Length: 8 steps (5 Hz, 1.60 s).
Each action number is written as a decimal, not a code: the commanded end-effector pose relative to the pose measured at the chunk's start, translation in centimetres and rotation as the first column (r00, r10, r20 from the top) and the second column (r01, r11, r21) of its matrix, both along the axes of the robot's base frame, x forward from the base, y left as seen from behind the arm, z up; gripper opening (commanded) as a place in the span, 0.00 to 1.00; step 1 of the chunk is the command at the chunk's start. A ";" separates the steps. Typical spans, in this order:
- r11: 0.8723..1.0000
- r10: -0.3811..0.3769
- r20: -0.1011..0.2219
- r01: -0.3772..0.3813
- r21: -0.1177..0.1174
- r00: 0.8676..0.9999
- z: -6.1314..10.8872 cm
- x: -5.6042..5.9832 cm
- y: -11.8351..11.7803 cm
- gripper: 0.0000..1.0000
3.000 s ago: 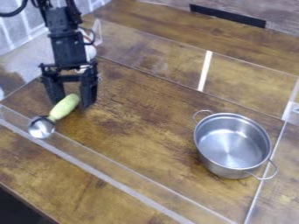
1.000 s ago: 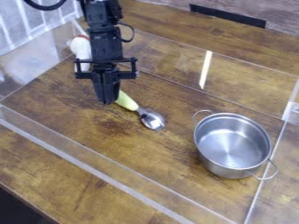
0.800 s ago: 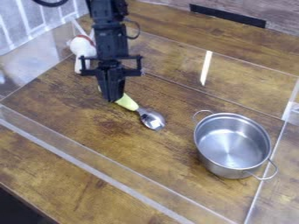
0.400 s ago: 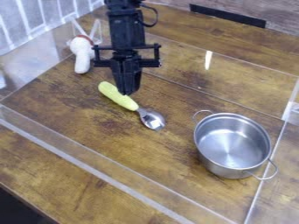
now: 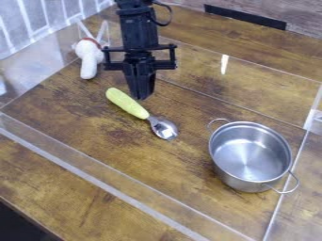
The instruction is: Move the green spoon to the left
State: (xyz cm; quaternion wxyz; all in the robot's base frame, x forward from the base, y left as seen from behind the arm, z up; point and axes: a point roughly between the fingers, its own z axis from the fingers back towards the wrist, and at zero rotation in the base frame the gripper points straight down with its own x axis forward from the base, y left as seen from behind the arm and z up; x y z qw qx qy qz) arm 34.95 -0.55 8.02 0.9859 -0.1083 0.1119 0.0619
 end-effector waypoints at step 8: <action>0.997 -0.037 0.074 0.042 -0.067 0.997 2.8 0.5 3.2 0.00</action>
